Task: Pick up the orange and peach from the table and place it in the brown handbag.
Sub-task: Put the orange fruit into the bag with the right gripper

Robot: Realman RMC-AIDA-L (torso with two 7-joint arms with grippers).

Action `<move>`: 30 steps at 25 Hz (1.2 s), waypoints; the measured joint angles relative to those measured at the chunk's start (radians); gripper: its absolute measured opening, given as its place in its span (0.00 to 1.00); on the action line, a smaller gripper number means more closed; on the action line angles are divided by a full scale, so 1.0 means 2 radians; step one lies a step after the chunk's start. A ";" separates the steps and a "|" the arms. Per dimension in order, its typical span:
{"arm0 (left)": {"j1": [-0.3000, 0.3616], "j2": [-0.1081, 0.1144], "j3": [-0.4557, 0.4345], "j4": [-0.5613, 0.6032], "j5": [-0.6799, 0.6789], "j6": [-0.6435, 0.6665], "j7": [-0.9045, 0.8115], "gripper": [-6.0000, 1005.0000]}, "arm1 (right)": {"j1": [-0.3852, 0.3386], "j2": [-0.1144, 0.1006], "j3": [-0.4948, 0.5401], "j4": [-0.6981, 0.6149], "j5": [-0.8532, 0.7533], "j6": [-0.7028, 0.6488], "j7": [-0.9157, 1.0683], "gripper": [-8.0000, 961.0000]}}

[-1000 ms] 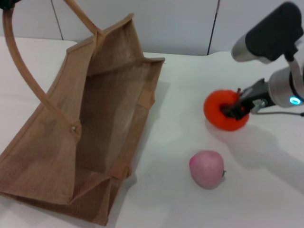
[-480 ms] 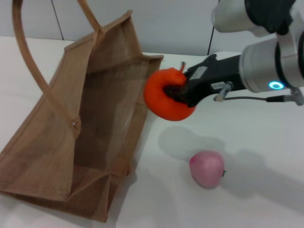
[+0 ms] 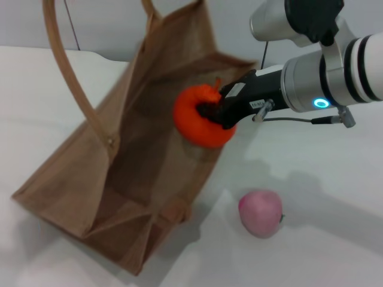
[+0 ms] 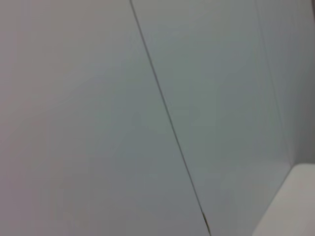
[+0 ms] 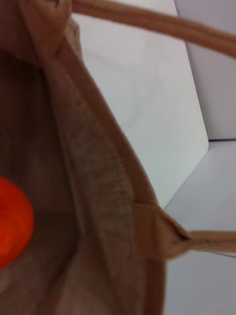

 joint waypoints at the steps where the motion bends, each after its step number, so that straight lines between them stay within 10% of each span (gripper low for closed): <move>1: 0.000 0.000 -0.001 0.003 -0.004 0.001 0.000 0.12 | 0.001 0.000 0.000 0.004 0.000 -0.005 -0.002 0.20; 30: 0.006 0.000 0.003 0.030 -0.040 0.010 -0.007 0.12 | 0.062 0.000 -0.003 0.112 0.199 -0.096 -0.207 0.09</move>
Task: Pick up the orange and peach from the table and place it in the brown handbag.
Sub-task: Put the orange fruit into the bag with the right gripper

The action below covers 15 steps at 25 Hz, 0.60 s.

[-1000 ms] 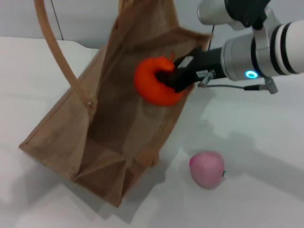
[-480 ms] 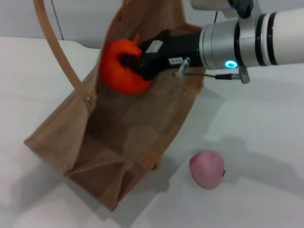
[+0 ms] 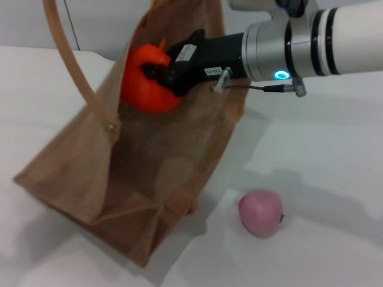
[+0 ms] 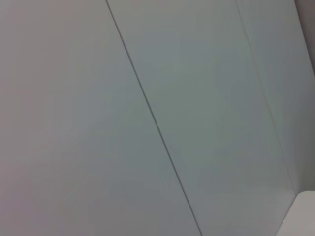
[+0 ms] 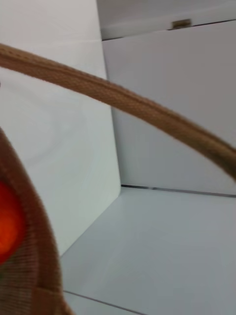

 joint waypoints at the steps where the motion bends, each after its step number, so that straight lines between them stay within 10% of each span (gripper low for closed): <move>1: 0.000 0.000 0.001 0.000 0.000 -0.001 0.000 0.12 | 0.005 0.000 0.000 0.010 0.000 0.000 -0.005 0.09; 5: 0.001 -0.001 0.002 0.000 -0.005 -0.004 -0.003 0.12 | 0.017 0.001 0.001 0.038 0.003 -0.011 -0.019 0.09; 15: 0.006 -0.001 0.003 -0.003 -0.023 -0.010 -0.004 0.12 | 0.020 0.002 -0.010 0.065 0.004 -0.050 -0.035 0.46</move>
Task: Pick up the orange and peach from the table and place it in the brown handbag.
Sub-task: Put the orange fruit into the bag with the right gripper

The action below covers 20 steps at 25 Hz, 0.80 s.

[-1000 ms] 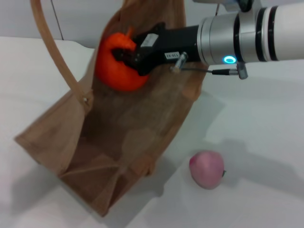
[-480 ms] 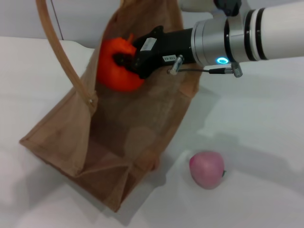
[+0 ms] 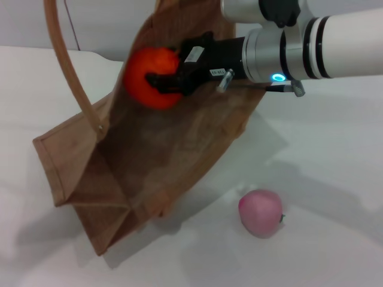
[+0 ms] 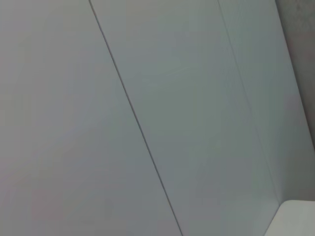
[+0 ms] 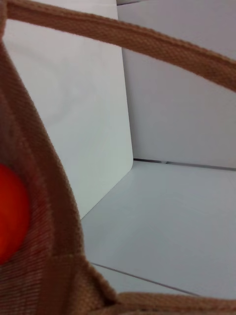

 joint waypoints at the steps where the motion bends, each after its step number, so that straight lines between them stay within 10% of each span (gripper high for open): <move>1: 0.001 0.000 0.000 0.000 0.000 0.000 0.000 0.12 | 0.000 0.000 0.000 0.001 0.000 0.000 0.000 0.50; 7: 0.010 0.000 -0.005 -0.001 0.006 0.003 0.003 0.12 | -0.005 0.000 0.001 -0.017 0.001 0.015 0.007 0.71; 20: 0.037 0.000 -0.007 -0.005 0.026 0.045 0.003 0.12 | -0.090 -0.004 0.061 -0.173 -0.104 0.173 0.114 0.77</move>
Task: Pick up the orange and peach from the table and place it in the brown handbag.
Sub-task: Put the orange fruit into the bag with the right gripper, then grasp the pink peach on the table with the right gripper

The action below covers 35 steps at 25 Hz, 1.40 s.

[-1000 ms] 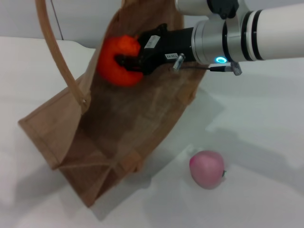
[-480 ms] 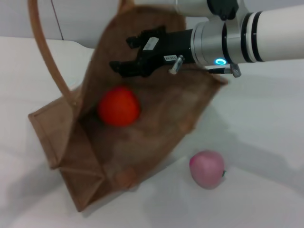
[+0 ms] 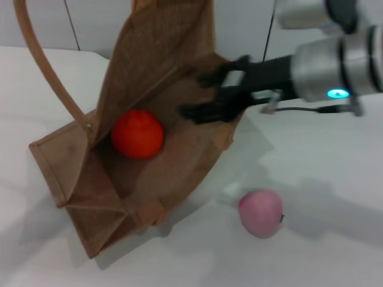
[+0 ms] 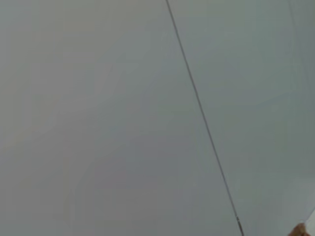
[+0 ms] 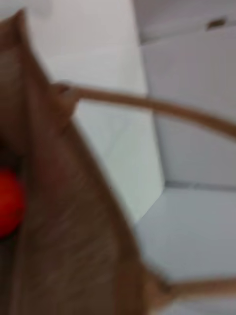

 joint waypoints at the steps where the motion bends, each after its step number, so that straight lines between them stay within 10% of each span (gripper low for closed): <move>1: 0.001 0.000 0.000 -0.001 0.000 0.002 0.000 0.12 | -0.014 0.000 0.009 -0.028 -0.028 0.020 0.018 0.77; 15: 0.023 0.000 -0.001 -0.005 0.018 0.031 0.002 0.12 | -0.056 0.002 0.033 -0.112 -0.129 0.211 0.111 0.76; 35: 0.021 0.000 0.004 -0.015 0.032 0.032 0.002 0.12 | 0.024 0.003 -0.037 0.064 -0.194 0.161 0.133 0.77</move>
